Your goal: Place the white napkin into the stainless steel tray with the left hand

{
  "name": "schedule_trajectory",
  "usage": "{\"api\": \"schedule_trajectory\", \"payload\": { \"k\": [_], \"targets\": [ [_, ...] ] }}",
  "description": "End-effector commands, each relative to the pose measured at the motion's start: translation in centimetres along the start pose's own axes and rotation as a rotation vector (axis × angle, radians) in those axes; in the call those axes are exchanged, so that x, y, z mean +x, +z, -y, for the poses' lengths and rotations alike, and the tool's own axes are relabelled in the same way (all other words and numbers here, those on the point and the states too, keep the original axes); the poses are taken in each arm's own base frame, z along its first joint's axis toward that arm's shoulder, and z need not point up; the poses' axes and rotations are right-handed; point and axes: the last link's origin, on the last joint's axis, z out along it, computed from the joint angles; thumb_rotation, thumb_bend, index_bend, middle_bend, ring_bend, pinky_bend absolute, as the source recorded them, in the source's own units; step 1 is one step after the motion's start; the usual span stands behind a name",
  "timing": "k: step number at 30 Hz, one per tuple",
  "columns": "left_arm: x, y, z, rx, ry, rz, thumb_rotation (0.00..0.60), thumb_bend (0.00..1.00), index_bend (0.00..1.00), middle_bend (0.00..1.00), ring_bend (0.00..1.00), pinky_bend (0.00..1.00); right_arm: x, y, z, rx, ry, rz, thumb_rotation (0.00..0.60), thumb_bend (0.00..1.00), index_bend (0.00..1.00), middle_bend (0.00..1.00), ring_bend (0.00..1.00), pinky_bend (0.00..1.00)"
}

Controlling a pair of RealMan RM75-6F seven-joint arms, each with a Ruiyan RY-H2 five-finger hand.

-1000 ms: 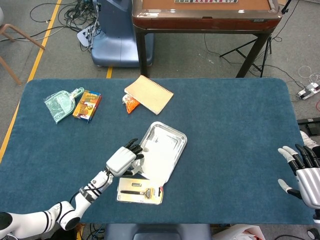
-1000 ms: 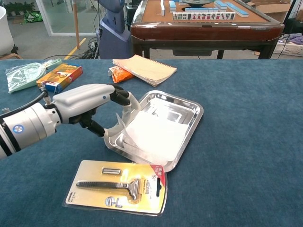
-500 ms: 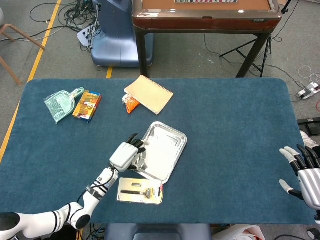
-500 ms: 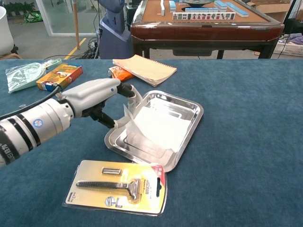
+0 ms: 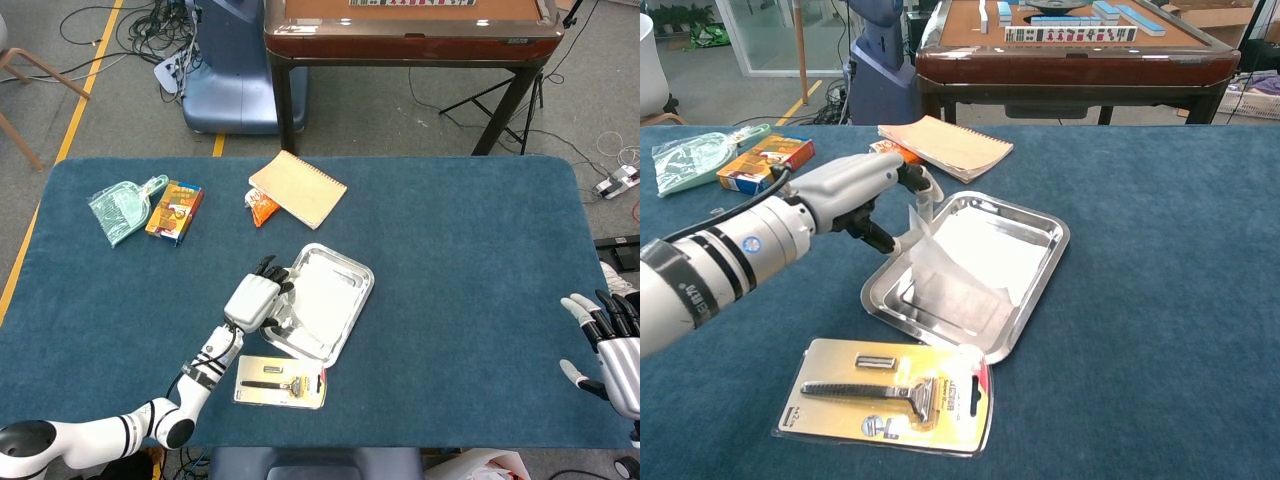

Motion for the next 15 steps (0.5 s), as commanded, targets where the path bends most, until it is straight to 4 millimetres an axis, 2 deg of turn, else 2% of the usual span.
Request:
{"api": "schedule_trajectory", "payload": {
  "k": [1, 9, 15],
  "targets": [
    [0.2, 0.7, -0.4, 0.022, -0.024, -0.02, 0.6, 0.39, 0.53, 0.26, 0.22, 0.05, -0.1, 0.1, 0.1, 0.005, 0.002, 0.002, 0.6, 0.2, 0.16, 0.17, 0.05, 0.09],
    [0.9, 1.8, -0.5, 0.044, -0.004, -0.049, 0.6, 0.39, 0.53, 0.26, 0.22, 0.05, -0.1, 0.2, 0.1, 0.007, 0.002, 0.003, 0.6, 0.2, 0.16, 0.17, 0.05, 0.09],
    [0.9, 1.4, 0.0, 0.056, 0.024, -0.04, 0.6, 0.39, 0.53, 0.26, 0.22, 0.05, -0.1, 0.1, 0.0, 0.005, 0.005, 0.001, 0.6, 0.2, 0.16, 0.17, 0.05, 0.09]
  ]
}}
